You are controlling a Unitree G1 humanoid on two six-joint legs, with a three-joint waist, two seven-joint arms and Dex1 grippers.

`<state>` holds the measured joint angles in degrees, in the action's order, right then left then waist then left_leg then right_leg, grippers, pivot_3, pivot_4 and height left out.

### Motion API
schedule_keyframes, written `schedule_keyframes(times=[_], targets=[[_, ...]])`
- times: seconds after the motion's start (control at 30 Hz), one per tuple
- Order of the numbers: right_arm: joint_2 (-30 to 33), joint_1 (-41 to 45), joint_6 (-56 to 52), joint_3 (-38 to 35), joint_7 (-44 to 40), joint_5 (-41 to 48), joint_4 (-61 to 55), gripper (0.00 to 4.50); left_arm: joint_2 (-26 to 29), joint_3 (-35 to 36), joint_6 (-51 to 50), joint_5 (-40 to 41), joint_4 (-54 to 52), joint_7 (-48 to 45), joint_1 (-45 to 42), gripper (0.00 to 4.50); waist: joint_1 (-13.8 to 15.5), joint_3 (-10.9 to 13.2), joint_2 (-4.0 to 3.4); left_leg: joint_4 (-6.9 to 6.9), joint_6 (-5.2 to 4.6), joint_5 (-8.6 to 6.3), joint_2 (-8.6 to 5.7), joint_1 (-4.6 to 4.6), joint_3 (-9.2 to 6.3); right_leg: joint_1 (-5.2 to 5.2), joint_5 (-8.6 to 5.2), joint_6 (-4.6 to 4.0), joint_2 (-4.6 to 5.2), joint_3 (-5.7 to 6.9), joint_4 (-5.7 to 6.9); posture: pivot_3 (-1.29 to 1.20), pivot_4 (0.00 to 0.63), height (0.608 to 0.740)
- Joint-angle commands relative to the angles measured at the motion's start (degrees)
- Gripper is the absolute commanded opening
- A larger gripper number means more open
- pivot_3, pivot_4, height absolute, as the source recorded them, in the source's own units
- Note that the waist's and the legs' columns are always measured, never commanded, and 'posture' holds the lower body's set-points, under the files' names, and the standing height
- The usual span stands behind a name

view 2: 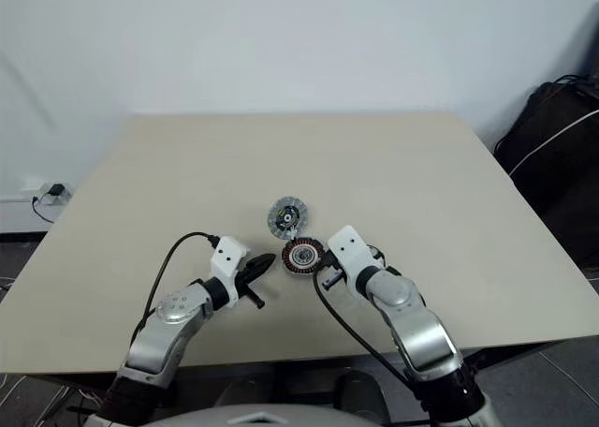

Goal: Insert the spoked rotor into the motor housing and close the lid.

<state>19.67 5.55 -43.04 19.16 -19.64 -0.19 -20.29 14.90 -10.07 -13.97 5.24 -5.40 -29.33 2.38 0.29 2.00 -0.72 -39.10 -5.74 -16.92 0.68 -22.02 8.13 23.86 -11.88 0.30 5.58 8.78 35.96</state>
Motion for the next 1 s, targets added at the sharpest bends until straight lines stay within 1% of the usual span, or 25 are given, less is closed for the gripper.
schedule_keyframes(times=[0.03,0.27,0.43,0.67,1.0], targets=[[-0.83,4.57,-1.23,2.34,-0.02,-2.19,2.31,0.03,-0.94,1.81,4.59,-0.98,-2.82,3.71,1.62,0.00,-0.08,0.00,0.00,0.01,0.00,0.00,0.00,0.00,0.00,0.00,0.00,0.00,0.00,0.00,-0.01,0.00,0.000,0.740],[-2.48,10.66,-1.92,6.24,-0.76,-4.91,9.72,0.03,-2.65,1.51,5.70,-0.83,-3.96,6.95,5.23,0.00,-0.20,0.02,-0.03,0.03,0.03,0.01,0.00,-0.02,0.00,0.04,0.00,-0.03,0.00,0.02,0.00,0.00,0.000,0.740],[-4.05,13.58,-1.71,7.66,-1.37,-5.81,14.55,0.03,-3.41,0.93,5.55,-1.10,-4.37,7.84,5.85,0.00,-0.32,0.04,-0.07,0.03,0.04,0.02,0.00,-0.02,0.02,0.05,0.00,-0.02,0.01,0.02,0.01,0.00,0.000,0.740],[-5.73,15.29,-0.41,7.90,-1.90,-6.72,18.54,0.03,-3.88,0.32,5.90,-1.17,-3.79,8.51,5.91,0.00,-0.77,0.05,-0.09,0.07,0.05,0.02,0.00,-0.02,0.02,0.06,0.00,-0.02,0.00,0.03,0.01,0.00,0.000,0.740],[-6.43,15.38,0.19,8.07,-2.87,-6.95,18.95,0.03,-4.06,-0.04,5.81,-1.08,-3.14,8.42,5.46,0.00,-0.96,0.07,-0.13,0.08,0.08,0.02,0.00,-0.02,0.02,0.07,0.00,-0.02,0.00,0.03,0.02,0.00,0.000,0.740]])
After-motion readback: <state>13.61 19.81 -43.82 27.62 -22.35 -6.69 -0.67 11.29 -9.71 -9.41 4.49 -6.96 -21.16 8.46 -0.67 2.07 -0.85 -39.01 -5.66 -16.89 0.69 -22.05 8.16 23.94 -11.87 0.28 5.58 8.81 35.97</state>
